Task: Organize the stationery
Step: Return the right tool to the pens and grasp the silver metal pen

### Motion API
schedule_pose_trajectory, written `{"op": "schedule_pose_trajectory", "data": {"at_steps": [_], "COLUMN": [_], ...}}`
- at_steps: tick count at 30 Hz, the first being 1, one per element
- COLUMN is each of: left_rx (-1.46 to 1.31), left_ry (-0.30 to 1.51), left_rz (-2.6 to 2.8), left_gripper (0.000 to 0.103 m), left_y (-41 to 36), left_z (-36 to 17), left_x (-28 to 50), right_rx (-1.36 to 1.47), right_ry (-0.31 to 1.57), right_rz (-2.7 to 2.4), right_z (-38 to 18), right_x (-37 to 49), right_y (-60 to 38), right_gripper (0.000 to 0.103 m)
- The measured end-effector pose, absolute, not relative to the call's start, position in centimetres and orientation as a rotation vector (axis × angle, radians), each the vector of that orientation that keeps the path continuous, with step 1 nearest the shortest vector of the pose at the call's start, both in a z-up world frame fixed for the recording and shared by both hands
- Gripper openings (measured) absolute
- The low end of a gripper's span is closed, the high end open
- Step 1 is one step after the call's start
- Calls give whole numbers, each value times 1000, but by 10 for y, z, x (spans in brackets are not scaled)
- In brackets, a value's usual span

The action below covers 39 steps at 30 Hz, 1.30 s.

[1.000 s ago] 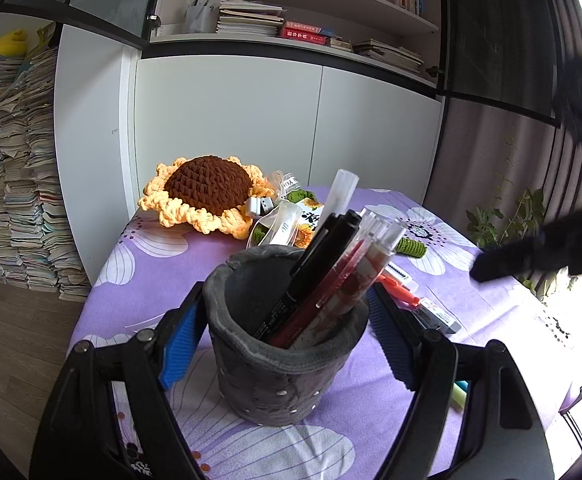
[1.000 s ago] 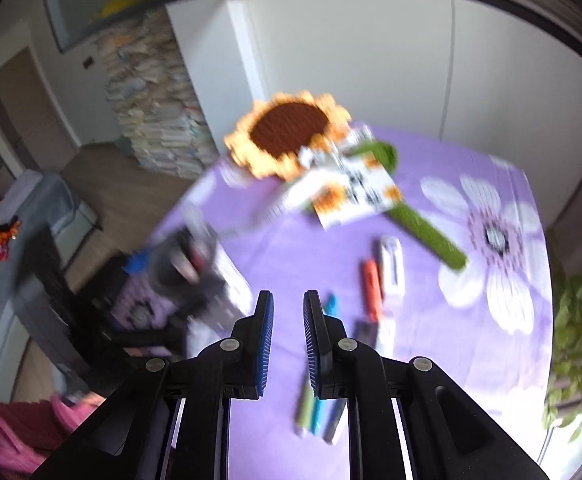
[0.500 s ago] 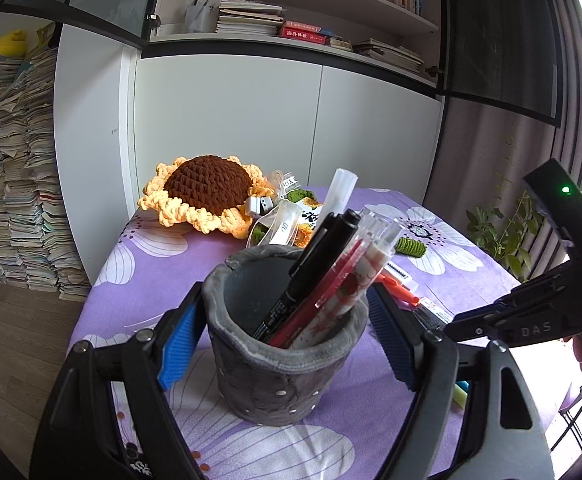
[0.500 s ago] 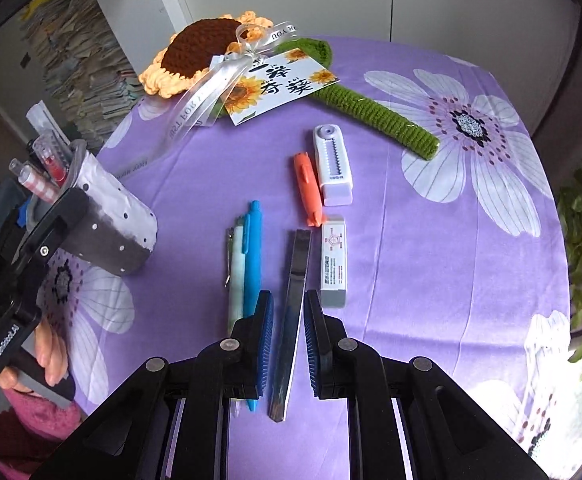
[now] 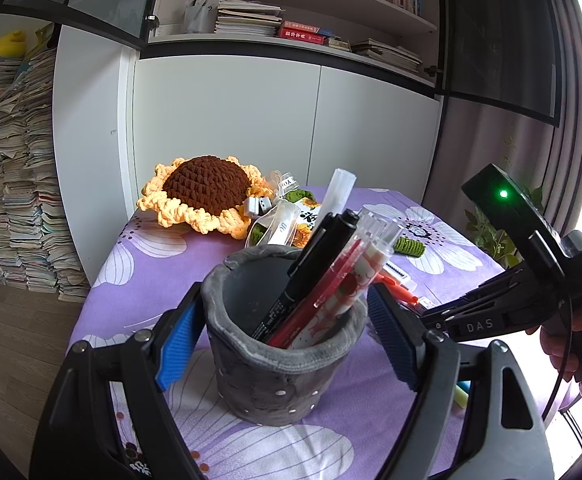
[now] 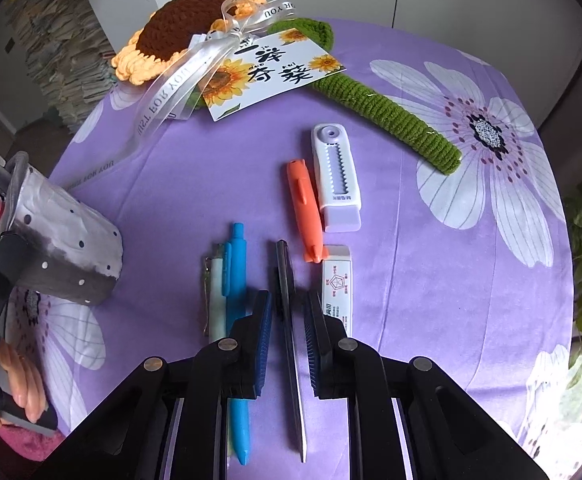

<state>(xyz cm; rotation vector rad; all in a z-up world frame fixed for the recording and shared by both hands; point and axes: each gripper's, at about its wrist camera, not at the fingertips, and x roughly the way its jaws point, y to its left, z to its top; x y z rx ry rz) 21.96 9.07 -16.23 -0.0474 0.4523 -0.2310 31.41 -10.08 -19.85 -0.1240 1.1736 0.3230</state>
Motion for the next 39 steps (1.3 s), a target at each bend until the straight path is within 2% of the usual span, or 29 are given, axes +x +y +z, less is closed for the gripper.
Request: {"op": "schedule_pose_trajectory", "data": {"at_steps": [30, 34, 39], "left_rx": [-47, -47, -47], "left_ry": [451, 451, 452], "left_rz": [-232, -232, -231], "left_gripper": [81, 81, 81], "left_y": [91, 91, 91], "left_z": [-163, -163, -163], "left_x": [219, 219, 219], "right_rx": [-102, -125, -154], "right_ry": [1208, 1211, 1211], "right_rz": [388, 374, 369], "right_z": [-193, -196, -198], "right_x": [321, 325, 328], "right_y": [-96, -93, -87], "right_gripper": [16, 27, 27]}}
